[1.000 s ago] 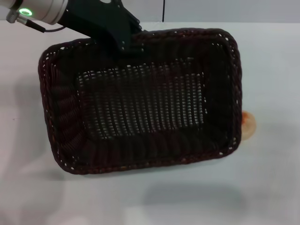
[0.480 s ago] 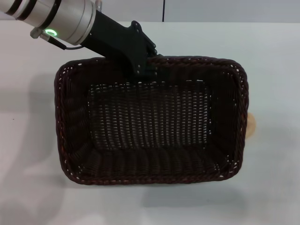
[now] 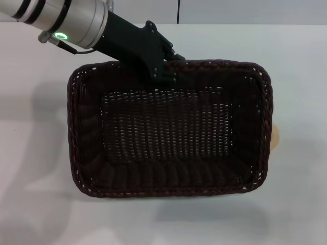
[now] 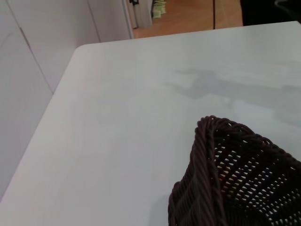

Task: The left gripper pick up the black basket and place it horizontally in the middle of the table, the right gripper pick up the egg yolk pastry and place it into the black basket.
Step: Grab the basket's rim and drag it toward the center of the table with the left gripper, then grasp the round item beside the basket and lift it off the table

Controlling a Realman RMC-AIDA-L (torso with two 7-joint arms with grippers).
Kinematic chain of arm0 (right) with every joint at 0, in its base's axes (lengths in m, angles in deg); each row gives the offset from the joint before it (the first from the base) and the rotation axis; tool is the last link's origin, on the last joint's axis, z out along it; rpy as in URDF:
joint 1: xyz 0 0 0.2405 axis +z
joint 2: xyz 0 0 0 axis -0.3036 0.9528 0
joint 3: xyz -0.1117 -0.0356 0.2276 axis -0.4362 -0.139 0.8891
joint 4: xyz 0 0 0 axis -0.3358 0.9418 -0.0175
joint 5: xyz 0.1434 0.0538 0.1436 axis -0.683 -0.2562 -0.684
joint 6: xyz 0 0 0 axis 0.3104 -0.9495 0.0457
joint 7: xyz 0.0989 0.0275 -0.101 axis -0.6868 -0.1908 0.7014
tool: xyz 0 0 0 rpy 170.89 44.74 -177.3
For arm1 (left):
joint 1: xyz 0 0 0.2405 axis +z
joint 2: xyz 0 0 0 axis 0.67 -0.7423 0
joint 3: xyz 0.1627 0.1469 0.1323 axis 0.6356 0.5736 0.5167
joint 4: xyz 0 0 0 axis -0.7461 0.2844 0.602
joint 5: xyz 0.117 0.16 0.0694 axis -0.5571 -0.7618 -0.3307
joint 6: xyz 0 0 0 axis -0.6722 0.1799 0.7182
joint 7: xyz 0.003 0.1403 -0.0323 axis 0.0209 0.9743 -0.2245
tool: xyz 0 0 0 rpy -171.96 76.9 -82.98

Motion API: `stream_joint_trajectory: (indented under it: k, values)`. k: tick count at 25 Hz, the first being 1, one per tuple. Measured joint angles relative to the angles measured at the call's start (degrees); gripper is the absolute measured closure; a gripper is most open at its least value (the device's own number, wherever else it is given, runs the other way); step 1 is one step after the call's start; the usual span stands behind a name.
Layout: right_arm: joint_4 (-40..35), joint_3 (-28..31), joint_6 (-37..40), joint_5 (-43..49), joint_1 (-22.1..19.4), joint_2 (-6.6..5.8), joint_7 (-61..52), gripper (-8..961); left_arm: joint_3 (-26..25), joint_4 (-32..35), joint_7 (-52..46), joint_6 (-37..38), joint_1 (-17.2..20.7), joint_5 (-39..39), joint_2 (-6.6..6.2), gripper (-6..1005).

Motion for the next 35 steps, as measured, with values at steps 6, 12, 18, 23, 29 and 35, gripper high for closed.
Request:
stream_joint_trajectory:
  k: [6, 12, 18, 23, 29, 35]
  values:
    - [0.0, 0.0, 0.1, 0.0, 0.0, -0.07, 0.0, 452, 0.9, 0.1, 0.1, 2.3, 0.5, 0.1, 0.04, 640]
    - [-0.1, 0.0, 0.1, 0.0, 0.0, -0.13, 0.0, 452, -0.2, -1.3, -0.1, 8.9, 2.3, 4.0, -0.02, 498]
    - [-0.2, 0.0, 0.2, 0.1, -0.1, -0.14, 0.0, 452, -8.9, -5.2, 1.4, 11.3, 6.1, 14.7, -0.16, 469]
    - [0.1, -1.7, 0.8, 0.5, -0.3, -0.14, 0.0, 452, -15.8, -6.0, 2.7, 13.9, 11.7, 29.2, -0.12, 472]
    - [2.1, -7.9, -0.1, 0.2, -0.7, -0.15, 0.1, 452, -21.3, 0.1, 9.6, 16.5, 22.1, 54.4, -0.01, 477]
    - [4.3, -14.0, -5.8, 0.2, -1.1, -0.14, -0.3, 452, -25.9, 16.4, 20.4, 15.6, 27.1, 73.8, -0.03, 481]
